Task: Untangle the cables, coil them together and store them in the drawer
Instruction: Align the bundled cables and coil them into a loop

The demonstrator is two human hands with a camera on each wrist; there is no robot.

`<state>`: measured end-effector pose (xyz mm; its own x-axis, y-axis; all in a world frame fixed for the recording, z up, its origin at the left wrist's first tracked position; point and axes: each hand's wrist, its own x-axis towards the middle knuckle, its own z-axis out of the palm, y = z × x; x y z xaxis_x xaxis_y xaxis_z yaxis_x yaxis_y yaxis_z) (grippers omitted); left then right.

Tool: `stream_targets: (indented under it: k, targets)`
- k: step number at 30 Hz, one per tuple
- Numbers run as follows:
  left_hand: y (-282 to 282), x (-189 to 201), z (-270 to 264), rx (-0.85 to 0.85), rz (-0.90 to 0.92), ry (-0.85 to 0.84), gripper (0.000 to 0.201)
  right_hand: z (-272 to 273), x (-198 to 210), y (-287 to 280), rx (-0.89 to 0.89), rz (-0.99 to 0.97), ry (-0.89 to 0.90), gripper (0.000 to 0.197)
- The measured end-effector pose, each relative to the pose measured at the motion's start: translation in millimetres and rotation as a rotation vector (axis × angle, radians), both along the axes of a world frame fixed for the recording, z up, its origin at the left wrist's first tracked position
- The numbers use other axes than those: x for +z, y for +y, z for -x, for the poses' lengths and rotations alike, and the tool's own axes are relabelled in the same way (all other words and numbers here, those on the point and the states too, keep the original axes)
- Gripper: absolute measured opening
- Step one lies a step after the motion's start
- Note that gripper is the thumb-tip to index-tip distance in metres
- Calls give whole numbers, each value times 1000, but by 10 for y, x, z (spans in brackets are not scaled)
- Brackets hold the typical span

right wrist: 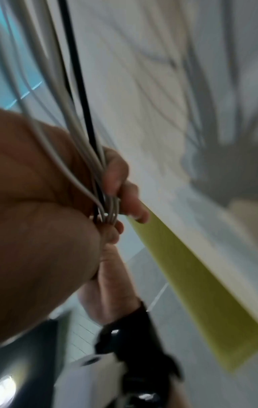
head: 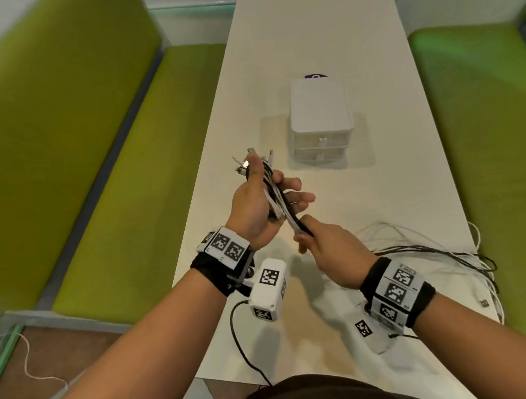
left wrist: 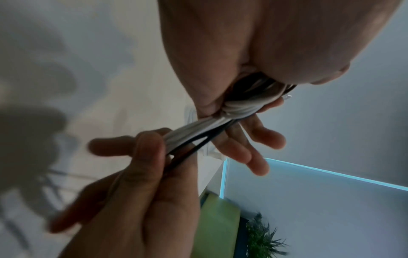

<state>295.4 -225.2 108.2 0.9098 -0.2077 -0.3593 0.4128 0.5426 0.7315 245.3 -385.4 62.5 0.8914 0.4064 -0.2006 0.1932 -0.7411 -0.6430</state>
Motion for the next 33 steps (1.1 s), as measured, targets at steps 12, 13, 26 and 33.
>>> stream_targets:
  k: [12,13,26,33]
  targets:
    - [163,-318,-224,-113,-855,-189,62,100,313,27,237,364,57,37]
    - [178,-385,-216,-163,-982,-220,63,88,388,27,277,377,46,34]
    - [-87,-313,220,-519,-112,246,81,-444,416,-282,-10,-146,-101,30]
    - [-75,-271,223,-593,-295,270,23,-484,448,-250,-137,-325,-145,19]
